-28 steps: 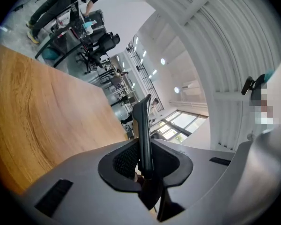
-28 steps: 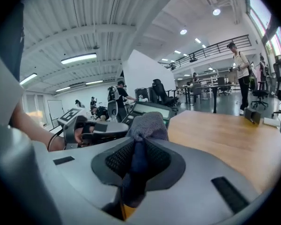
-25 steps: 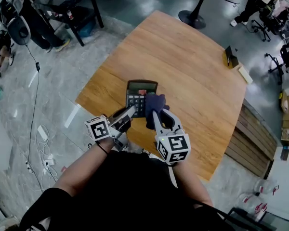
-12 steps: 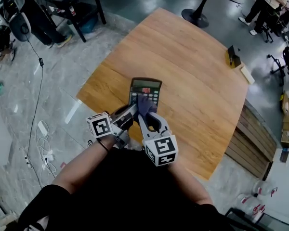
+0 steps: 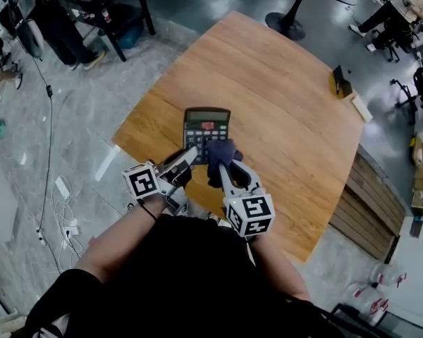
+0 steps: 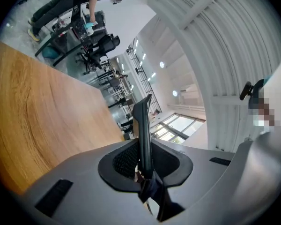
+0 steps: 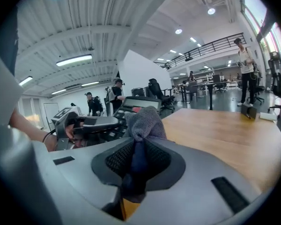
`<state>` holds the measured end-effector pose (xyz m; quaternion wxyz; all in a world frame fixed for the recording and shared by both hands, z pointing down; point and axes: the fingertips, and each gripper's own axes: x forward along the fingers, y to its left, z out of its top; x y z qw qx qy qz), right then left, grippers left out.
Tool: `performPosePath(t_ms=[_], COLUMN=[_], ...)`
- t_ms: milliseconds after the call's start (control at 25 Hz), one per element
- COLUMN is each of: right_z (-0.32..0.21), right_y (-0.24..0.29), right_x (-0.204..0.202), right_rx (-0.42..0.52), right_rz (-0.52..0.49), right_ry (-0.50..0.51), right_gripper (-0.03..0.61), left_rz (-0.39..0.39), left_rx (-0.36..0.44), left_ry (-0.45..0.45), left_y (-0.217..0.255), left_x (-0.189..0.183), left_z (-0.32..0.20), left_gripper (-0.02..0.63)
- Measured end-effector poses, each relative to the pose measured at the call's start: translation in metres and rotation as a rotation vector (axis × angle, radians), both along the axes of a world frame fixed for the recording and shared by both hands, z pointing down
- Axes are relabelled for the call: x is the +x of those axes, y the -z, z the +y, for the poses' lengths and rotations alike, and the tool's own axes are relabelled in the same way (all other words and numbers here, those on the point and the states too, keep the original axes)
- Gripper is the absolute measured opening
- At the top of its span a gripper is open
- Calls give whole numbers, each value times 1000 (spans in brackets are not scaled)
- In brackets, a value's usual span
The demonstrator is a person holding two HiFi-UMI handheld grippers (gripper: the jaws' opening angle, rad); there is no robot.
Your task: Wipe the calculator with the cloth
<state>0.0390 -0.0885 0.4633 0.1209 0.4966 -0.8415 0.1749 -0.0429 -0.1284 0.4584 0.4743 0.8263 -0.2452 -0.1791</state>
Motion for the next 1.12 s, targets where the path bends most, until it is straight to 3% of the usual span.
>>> performPosePath(t_ms=[160, 320, 560, 760, 960, 1120], right_z=[-15, -21, -13, 16, 40, 38], right_y=[2, 14, 24, 26, 13, 12], right_x=[49, 49, 1, -41, -82, -82], right_rx=[-3, 31, 54, 74, 65, 99], right_rz=[-5, -2, -21, -47, -36, -33], right_ry=[-119, -121, -13, 150, 298, 302], right_gripper=[58, 58, 58, 58, 58, 58], left_rz=[9, -1, -24, -20, 56, 100], left_rx=[-3, -2, -3, -5, -4, 2], left_ry=[-2, -14, -10, 26, 50, 41], left_y=[7, 9, 9, 11, 32, 49], left_x=[1, 3, 3, -3, -11, -9], left_z=[2, 4, 3, 2, -12, -11], left_gripper=[71, 71, 71, 71, 71, 71])
